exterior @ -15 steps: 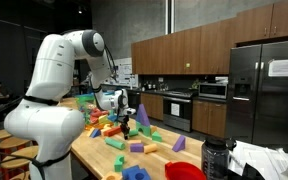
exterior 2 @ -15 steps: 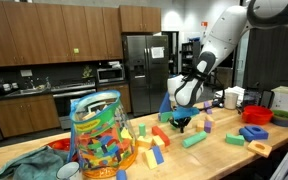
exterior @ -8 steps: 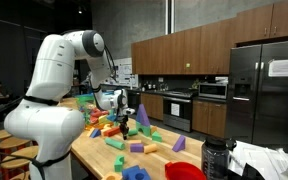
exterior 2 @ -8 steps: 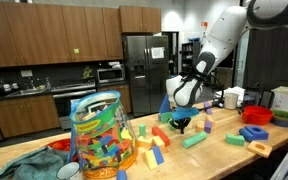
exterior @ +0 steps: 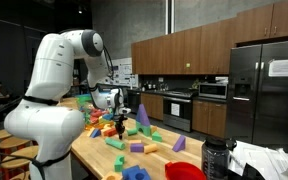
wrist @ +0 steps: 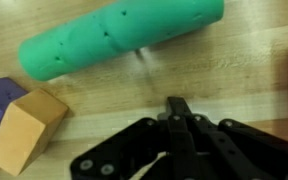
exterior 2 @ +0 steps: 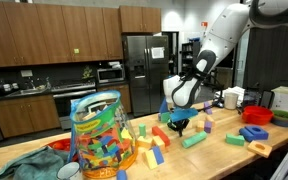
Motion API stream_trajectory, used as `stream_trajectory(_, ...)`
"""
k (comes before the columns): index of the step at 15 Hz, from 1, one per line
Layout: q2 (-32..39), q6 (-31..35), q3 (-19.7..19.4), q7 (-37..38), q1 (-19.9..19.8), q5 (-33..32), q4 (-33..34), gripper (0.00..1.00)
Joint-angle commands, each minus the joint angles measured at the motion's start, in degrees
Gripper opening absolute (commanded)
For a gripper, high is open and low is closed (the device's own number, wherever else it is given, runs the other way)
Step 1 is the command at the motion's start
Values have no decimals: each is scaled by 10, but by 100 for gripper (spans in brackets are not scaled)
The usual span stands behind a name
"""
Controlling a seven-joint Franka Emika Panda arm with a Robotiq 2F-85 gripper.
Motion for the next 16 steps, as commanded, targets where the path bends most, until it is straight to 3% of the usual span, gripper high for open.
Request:
stream_trajectory(1,-12,43,18,0,-8,9,-11,0)
stream_trajectory(16,35,176,-18,82,13,1,5,0)
